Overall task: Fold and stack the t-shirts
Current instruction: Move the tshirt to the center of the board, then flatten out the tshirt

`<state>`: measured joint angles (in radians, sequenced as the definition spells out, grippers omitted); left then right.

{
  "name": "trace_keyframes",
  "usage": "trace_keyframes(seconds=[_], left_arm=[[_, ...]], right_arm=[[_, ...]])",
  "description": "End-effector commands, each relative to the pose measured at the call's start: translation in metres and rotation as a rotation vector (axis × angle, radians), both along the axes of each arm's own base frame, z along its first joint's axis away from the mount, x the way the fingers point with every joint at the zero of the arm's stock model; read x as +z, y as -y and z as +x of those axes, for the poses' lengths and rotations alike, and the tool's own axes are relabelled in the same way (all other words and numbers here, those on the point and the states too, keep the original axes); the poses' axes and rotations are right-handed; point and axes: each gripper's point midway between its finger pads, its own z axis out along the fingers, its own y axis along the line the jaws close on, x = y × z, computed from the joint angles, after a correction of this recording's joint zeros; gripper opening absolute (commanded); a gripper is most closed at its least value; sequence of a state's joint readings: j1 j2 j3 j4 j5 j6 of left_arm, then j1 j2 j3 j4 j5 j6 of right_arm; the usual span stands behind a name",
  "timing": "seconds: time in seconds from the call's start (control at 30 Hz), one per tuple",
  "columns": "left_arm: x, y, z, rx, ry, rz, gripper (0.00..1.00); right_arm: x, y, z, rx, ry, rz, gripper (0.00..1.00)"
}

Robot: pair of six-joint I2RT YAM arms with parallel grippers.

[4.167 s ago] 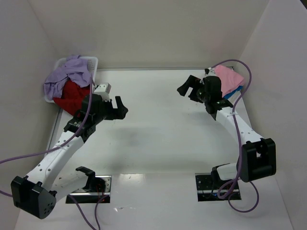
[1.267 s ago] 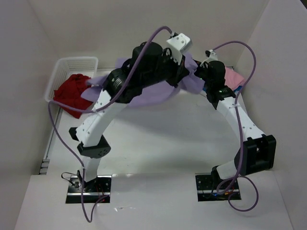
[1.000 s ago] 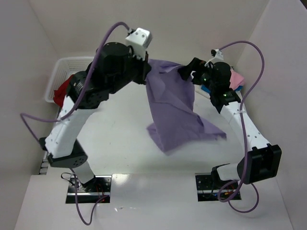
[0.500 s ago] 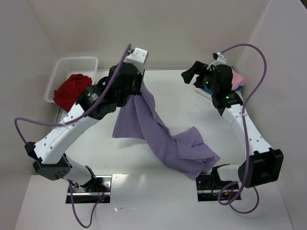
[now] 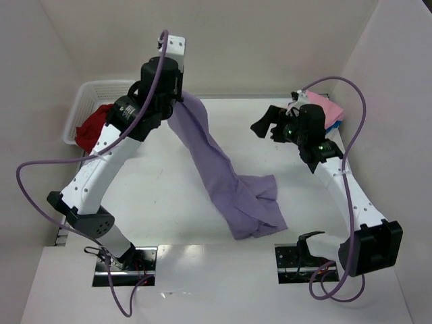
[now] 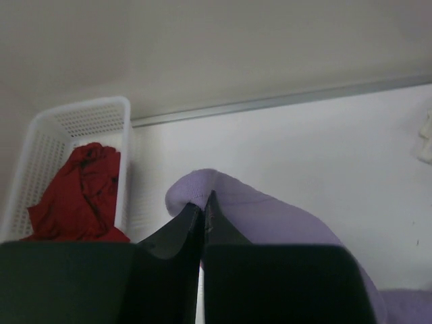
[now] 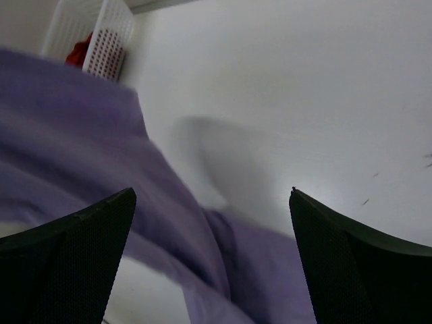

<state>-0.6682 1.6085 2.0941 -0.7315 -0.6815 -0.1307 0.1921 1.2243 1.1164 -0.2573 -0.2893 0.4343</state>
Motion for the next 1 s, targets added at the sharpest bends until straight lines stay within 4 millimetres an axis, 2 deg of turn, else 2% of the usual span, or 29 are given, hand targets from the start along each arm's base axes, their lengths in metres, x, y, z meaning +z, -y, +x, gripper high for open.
trace_keyframes(seconds=[0.0, 0.03, 0.1, 0.17, 0.23, 0.27, 0.3, 0.4, 0.43, 0.47, 0.53, 0.57, 0.6, 0.63, 0.7, 0.73, 0.77, 0.8, 0.83, 0.87, 0.93, 0.97], left_arm=[[0.038, -0.01, 0.016, 0.009, 0.108, -0.012, 0.0], [0.033, -0.01, 0.025, 0.017, 0.097, 0.01, 0.0], [0.032, -0.008, 0.028, 0.017, 0.091, 0.014, 0.0], [0.044, -0.015, 0.03, 0.023, 0.116, 0.002, 0.0], [0.057, -0.013, 0.031, 0.012, 0.146, -0.012, 0.0], [0.055, -0.014, 0.03, 0.011, 0.138, -0.006, 0.0], [0.071, -0.014, 0.026, -0.001, 0.166, -0.028, 0.0], [0.079, 0.007, 0.025, -0.099, 0.172, -0.051, 0.0], [0.08, 0.008, 0.023, -0.114, 0.167, -0.051, 0.0], [0.082, 0.016, 0.018, -0.156, 0.166, -0.058, 0.0], [0.079, 0.022, 0.017, -0.191, 0.154, -0.058, 0.0], [0.079, 0.03, 0.013, -0.216, 0.153, -0.061, 0.0], [0.083, 0.032, 0.001, -0.236, 0.154, -0.063, 0.0], [0.079, 0.033, 0.001, -0.245, 0.142, -0.058, 0.0], [0.073, 0.035, 0.0, -0.259, 0.125, -0.051, 0.0], [0.071, 0.036, -0.003, -0.273, 0.12, -0.051, 0.0], [0.06, 0.039, 0.0, -0.27, 0.092, -0.05, 0.0], [0.059, 0.04, -0.001, -0.279, 0.092, -0.052, 0.0], [0.057, 0.038, -0.003, -0.279, 0.086, -0.049, 0.0], [0.046, 0.043, 0.002, -0.278, 0.068, -0.048, 0.0], [0.047, 0.041, -0.003, -0.287, 0.075, -0.055, 0.0], [0.044, 0.041, -0.002, -0.287, 0.069, -0.052, 0.0]], right_arm=[[-0.022, -0.022, -0.053, 0.12, -0.047, -0.02, 1.0], [-0.038, -0.026, -0.065, 0.143, -0.082, -0.028, 1.0], [-0.042, -0.027, -0.078, 0.143, -0.091, -0.025, 1.0], [-0.056, -0.036, -0.093, 0.175, -0.145, 0.001, 0.98], [-0.049, -0.053, -0.106, 0.263, -0.106, 0.028, 0.96], [-0.047, -0.056, -0.104, 0.274, -0.088, 0.037, 0.95], [-0.038, -0.077, -0.115, 0.337, -0.037, 0.051, 0.95], [-0.039, -0.106, -0.113, 0.357, -0.024, 0.028, 0.98], [-0.036, -0.114, -0.112, 0.376, -0.011, 0.033, 1.0], [-0.031, -0.114, -0.102, 0.346, 0.014, 0.022, 1.0], [-0.025, -0.121, -0.097, 0.348, 0.042, 0.031, 1.0], [-0.013, -0.121, -0.091, 0.331, 0.084, 0.044, 1.0], [0.016, -0.123, -0.073, 0.298, 0.194, 0.047, 1.0], [0.056, -0.124, -0.062, 0.273, 0.305, 0.064, 1.0], [0.079, -0.122, -0.051, 0.243, 0.389, 0.043, 1.0], [0.083, -0.126, -0.044, 0.245, 0.404, 0.036, 1.0], [0.108, -0.128, -0.041, 0.241, 0.462, 0.052, 1.0], [0.119, -0.134, -0.038, 0.265, 0.483, 0.057, 1.0], [0.125, -0.137, -0.04, 0.285, 0.504, 0.071, 1.0], [0.139, -0.143, -0.041, 0.309, 0.553, 0.098, 1.0], [0.15, -0.154, -0.042, 0.351, 0.584, 0.15, 1.0], [0.146, -0.159, -0.038, 0.36, 0.566, 0.156, 1.0]])
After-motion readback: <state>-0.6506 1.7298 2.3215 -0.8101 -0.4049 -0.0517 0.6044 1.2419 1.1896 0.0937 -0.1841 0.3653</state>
